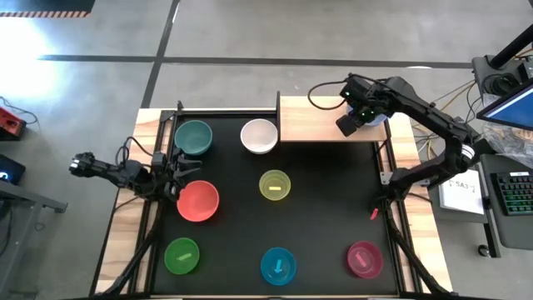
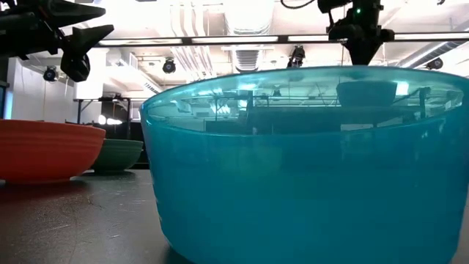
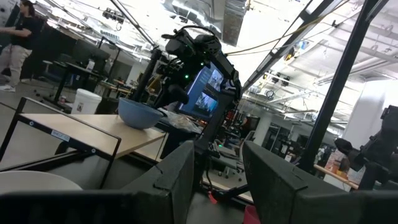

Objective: Place and stack bowls onto a shelf
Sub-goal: Stack the orange bowl on top of the blue bowl on the shelf

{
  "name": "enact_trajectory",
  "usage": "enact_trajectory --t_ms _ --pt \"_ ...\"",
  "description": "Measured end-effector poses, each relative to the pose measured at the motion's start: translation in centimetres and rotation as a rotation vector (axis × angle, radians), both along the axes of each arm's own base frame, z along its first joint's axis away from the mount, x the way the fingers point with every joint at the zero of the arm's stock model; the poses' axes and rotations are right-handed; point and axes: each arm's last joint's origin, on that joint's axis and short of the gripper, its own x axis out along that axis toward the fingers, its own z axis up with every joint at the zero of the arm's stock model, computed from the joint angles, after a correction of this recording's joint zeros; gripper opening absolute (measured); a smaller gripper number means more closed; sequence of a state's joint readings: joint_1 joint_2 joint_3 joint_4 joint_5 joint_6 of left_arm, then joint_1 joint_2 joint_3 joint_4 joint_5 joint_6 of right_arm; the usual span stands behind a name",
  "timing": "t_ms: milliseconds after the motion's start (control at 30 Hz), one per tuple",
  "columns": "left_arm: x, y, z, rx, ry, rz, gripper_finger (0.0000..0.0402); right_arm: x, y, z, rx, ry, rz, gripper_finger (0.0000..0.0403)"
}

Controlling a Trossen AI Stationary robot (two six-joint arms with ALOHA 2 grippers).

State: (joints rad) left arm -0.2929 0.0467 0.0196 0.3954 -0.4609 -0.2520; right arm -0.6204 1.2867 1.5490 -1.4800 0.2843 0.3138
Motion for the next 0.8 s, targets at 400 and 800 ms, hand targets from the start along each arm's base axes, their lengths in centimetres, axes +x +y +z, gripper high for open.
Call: enact_trajectory --t_ms 400,800 --pt "0.0 0.0 0.0 -0.065 -0.012 -0.023 0.0123 1.3 1.2 3.1 -0.174 -0.355 0.152 0.0080" --pt "0.0 0.0 0.0 0.124 0.028 0.042 0.0123 5.2 3.4 3.7 -0.118 -0.584 0.364 0.0080"
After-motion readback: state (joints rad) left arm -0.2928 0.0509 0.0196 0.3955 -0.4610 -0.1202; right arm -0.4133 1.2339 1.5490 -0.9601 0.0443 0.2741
